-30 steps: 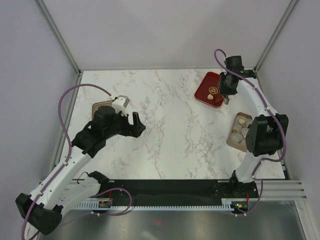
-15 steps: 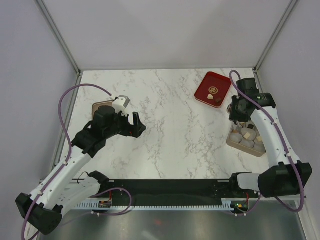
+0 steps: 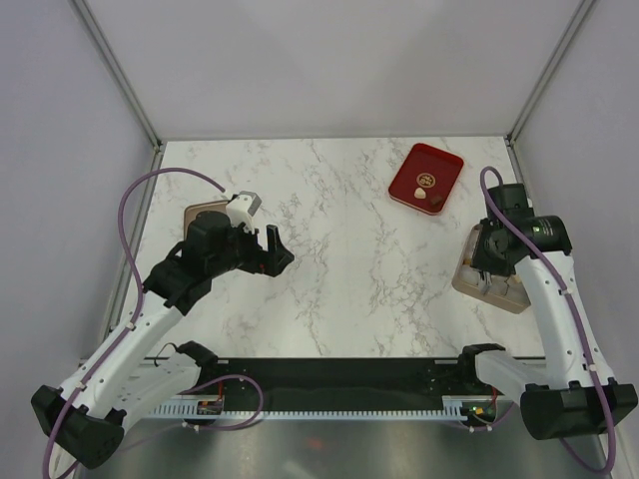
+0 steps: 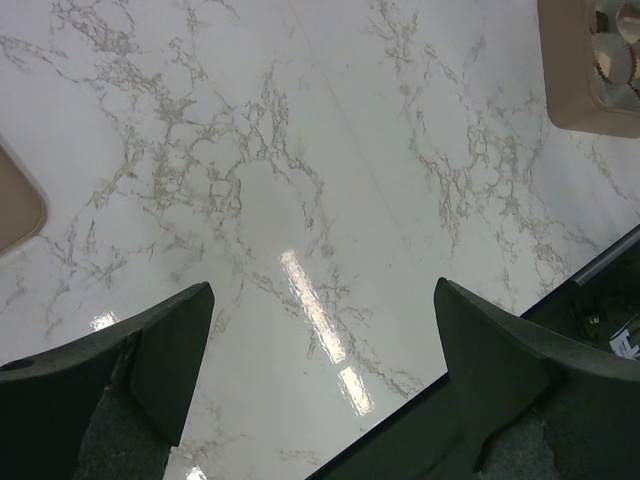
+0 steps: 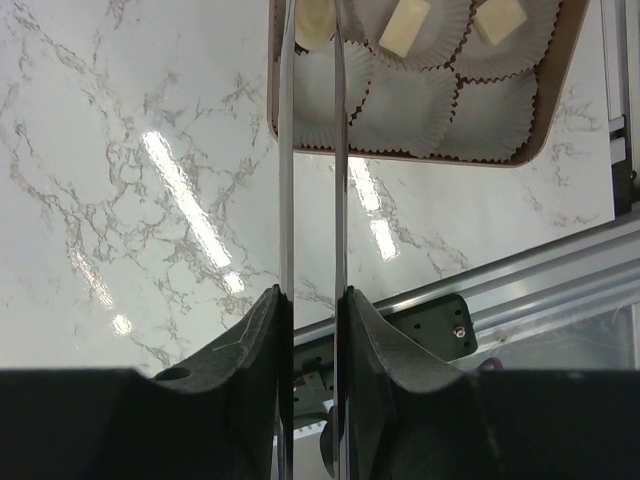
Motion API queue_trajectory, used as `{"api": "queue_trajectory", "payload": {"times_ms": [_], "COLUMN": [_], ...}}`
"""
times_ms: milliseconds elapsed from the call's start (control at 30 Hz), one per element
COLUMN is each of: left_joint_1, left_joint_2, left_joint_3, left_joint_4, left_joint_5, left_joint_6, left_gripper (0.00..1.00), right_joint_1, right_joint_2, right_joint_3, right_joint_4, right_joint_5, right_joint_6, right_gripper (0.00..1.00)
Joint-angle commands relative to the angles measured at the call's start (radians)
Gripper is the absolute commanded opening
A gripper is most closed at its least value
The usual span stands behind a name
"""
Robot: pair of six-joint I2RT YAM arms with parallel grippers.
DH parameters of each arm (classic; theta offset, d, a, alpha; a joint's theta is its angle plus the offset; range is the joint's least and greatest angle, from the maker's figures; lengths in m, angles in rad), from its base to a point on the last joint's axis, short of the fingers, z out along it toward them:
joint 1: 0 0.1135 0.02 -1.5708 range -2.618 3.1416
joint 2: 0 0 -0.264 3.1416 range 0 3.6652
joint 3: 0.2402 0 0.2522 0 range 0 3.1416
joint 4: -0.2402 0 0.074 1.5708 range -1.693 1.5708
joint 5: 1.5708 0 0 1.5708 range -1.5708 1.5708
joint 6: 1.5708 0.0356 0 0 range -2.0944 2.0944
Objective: Pack the chocolate
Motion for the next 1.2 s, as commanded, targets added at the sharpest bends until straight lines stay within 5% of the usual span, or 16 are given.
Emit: {"api": "queue_trajectory", "payload": {"times_ms": [0, 1167], "left_joint_1": [-0.003, -0.003], "left_joint_2": [-0.009, 0.009], "left_joint_3": [0.025, 0.025], "left_joint_4": [0.013, 0.013], "left_joint_5": [0.018, 0.015], "left_joint_6": [0.020, 0.018], "left_gripper": [0.99, 0.99], "right_joint_1": [0.002, 0.002], "right_joint_2": [-0.023, -0.081], "right_joint_3": [-0.027, -0.132], "right_joint_4": [-0.031, 0.021], "right_joint_5": [-0.006, -0.022], "right_joint_6": [0.058, 0.136], "right_gripper": [0.36, 0.41]}}
